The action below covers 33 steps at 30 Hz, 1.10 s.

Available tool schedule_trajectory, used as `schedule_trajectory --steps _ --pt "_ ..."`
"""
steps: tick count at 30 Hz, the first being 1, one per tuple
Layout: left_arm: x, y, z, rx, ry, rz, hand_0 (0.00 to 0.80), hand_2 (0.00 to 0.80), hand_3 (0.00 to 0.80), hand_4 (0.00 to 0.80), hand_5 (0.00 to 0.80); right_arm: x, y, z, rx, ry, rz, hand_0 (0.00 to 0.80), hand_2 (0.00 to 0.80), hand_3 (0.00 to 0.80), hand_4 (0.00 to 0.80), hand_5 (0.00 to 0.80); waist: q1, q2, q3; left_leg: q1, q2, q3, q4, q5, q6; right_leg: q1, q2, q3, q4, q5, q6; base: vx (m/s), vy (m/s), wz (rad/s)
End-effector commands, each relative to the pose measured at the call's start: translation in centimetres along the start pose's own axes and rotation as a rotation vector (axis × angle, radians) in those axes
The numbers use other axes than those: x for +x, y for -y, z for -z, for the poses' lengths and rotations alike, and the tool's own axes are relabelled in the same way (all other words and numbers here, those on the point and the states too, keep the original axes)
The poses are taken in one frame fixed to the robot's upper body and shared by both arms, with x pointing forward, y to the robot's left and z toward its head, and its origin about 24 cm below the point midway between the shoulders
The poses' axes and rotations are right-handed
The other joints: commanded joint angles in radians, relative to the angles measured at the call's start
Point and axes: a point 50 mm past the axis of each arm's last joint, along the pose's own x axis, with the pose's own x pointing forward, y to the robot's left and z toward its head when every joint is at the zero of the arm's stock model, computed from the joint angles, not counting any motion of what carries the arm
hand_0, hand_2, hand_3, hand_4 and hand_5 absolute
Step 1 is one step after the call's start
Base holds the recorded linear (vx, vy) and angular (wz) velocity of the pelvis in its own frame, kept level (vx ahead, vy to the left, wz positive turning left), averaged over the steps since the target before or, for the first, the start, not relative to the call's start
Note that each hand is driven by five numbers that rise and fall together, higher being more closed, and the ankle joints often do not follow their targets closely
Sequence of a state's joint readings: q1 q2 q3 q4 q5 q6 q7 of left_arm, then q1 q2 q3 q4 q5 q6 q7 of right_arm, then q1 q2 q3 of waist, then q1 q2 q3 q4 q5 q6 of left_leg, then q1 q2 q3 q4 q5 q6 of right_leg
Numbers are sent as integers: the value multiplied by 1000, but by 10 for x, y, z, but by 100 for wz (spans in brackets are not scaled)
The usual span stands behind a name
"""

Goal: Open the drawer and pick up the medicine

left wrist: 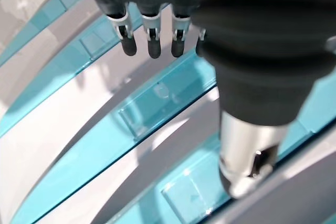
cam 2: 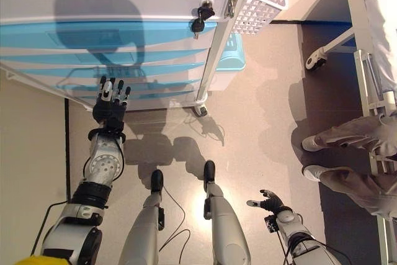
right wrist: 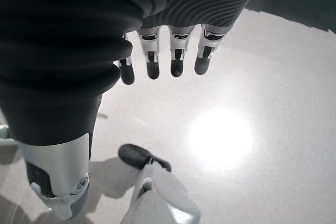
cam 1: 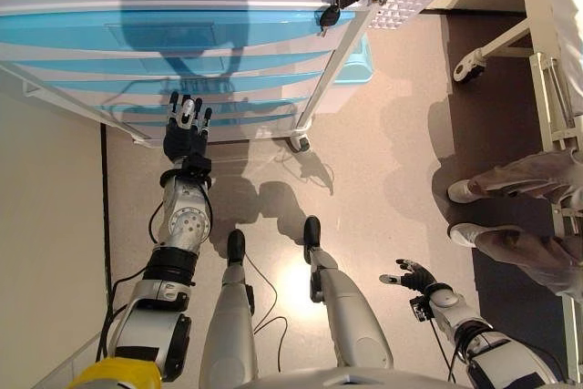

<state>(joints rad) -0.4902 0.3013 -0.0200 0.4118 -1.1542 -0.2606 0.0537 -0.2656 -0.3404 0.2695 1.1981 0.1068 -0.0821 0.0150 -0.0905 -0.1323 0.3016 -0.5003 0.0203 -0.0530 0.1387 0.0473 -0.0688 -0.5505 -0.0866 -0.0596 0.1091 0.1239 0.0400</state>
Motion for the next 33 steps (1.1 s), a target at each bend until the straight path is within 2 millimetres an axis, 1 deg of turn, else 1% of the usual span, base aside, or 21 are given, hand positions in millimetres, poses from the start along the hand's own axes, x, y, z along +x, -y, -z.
schedule_trajectory --steps 1,7,14,18,19,26,28,33 --pt "24 70 -63 38 263 299 0 0 0 0 0 -8 11 31 -69 -98 15 0 0 0 0 0 -15 -3 -95 -90 -57 -28 108 -78 55 18 -8 -15 42 -38 59 0 0 0" --pt "27 60 -63 64 257 250 0 0 0 0 0 -8 11 31 -70 -96 18 0 0 0 0 0 -19 -6 -101 -85 -54 -25 104 -80 56 23 -7 -10 31 -36 62 13 4 -2" --pt "31 41 -59 80 238 130 0 0 0 0 0 -7 10 28 -68 -91 23 0 0 0 0 0 -20 -7 -99 -88 -57 -21 113 -84 58 24 -7 -5 34 -38 61 12 5 -3" --pt "32 35 -58 73 231 96 0 0 0 0 0 -7 9 28 -65 -93 24 0 0 0 0 0 -20 -7 -97 -94 -57 -19 120 -87 59 19 -7 -4 39 -38 60 0 0 0" --pt "31 29 -57 66 229 71 0 0 0 0 0 -7 9 27 -64 -91 27 0 0 0 0 0 -20 -7 -97 -95 -57 -19 122 -89 59 16 -7 -2 41 -37 59 0 0 0" --pt "28 16 -50 42 215 8 0 0 0 0 0 -7 9 28 -58 -93 35 0 0 0 0 0 -20 -5 -98 -98 -57 -20 123 -88 58 9 -4 -2 46 -36 56 -9 -1 0" --pt "26 8 -47 36 205 -28 0 0 0 0 0 -7 8 29 -50 -94 39 0 0 0 0 0 -19 -8 -97 -100 -57 -21 124 -88 57 11 -3 -2 46 -35 55 -16 -9 0" --pt "24 1 -43 29 196 -62 0 0 0 0 0 -8 8 30 -45 -95 41 0 0 0 0 0 -20 -12 -98 -102 -55 -21 124 -87 57 8 -2 -3 47 -34 54 -6 -3 0"
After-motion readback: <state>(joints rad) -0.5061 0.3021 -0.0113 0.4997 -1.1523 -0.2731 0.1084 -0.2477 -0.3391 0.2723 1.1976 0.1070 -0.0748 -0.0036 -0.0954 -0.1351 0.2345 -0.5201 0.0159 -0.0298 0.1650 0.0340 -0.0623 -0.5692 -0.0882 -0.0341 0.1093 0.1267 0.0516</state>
